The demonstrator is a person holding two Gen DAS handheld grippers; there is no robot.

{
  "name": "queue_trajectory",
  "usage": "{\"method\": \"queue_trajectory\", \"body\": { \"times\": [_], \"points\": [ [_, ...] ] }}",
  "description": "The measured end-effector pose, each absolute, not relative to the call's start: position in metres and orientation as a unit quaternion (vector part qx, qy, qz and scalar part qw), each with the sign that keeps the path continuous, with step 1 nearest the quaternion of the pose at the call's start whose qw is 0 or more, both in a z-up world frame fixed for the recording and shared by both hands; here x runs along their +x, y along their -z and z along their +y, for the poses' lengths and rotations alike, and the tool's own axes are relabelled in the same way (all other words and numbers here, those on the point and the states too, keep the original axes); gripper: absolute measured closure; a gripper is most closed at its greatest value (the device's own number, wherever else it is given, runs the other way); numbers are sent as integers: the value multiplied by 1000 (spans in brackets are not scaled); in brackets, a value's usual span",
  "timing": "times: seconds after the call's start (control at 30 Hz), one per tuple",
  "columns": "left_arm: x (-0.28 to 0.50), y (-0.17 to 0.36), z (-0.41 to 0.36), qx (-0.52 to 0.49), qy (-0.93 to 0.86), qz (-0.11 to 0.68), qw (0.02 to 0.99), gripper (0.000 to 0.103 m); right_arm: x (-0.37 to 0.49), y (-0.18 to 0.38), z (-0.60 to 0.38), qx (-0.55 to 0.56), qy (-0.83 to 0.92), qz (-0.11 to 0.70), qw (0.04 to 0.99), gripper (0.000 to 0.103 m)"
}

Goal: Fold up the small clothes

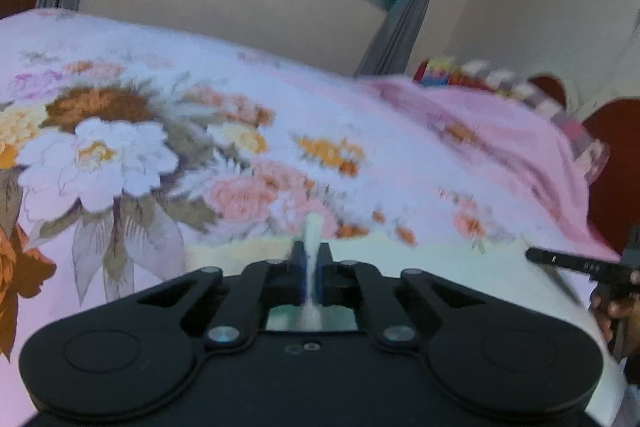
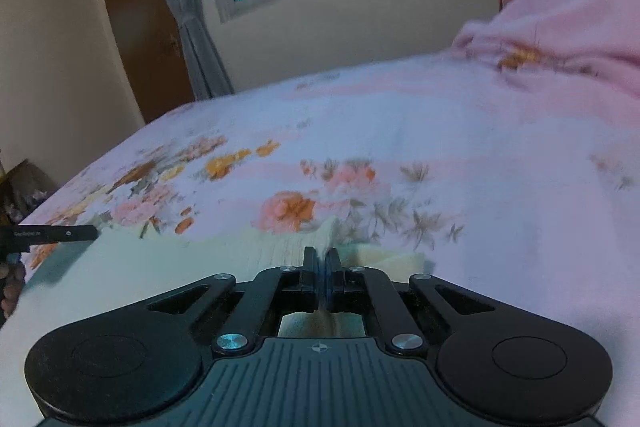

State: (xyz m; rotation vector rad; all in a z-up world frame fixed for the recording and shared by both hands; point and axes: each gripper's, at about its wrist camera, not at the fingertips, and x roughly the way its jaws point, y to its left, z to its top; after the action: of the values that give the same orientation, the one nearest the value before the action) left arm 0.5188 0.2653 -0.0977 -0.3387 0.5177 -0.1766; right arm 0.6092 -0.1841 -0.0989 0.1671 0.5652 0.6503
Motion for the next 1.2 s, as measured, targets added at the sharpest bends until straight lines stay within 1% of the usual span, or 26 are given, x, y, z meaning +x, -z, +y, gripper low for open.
{"method": "queue_trajectory", "body": {
  "times": [0.1,0.17,0.2,0.27,0.3,0.33,0.37,0.43,0.5,0.6,0.7,0.83,0.93,1.03,1.13,1.17,1.2],
  "points": [
    [511,88,270,-181,94,213,956,99,602,90,-187,88,-314,244,913,100],
    [513,84,273,-188,98,208,955,99,600,84,-190,99,-314,232,915,100],
    [517,84,275,-191,97,217,952,99,601,83,-191,103,-315,233,914,100],
    [530,91,276,-184,82,259,945,99,607,88,-188,100,-304,251,913,100],
    [537,96,274,-165,66,280,943,96,611,94,-185,94,-292,267,914,100],
    [544,103,273,-156,54,306,938,91,617,102,-183,90,-280,290,911,100],
    [550,109,272,-157,50,328,930,89,623,110,-181,90,-274,320,903,100],
    [547,107,271,-152,41,317,935,84,622,111,-187,113,-267,318,903,100],
    [532,99,273,-165,29,300,939,62,616,105,-196,132,-255,324,901,100],
    [486,89,281,-207,48,276,937,57,578,91,-223,160,-267,303,901,100],
    [427,84,280,-204,80,276,936,56,522,85,-251,176,-286,301,892,100],
    [361,89,271,-227,114,290,923,56,458,87,-265,174,-306,325,878,100],
    [342,94,259,-223,124,309,916,56,430,94,-266,185,-304,348,867,100],
    [344,99,248,-214,128,324,913,56,420,96,-264,204,-303,341,866,100],
    [355,104,240,-180,110,343,915,61,422,94,-260,213,-316,335,862,100],
    [359,104,235,-155,96,356,916,74,420,94,-257,201,-319,337,863,100],
    [362,103,231,-123,81,369,918,78,423,95,-250,170,-313,355,864,100]
  ]
}}
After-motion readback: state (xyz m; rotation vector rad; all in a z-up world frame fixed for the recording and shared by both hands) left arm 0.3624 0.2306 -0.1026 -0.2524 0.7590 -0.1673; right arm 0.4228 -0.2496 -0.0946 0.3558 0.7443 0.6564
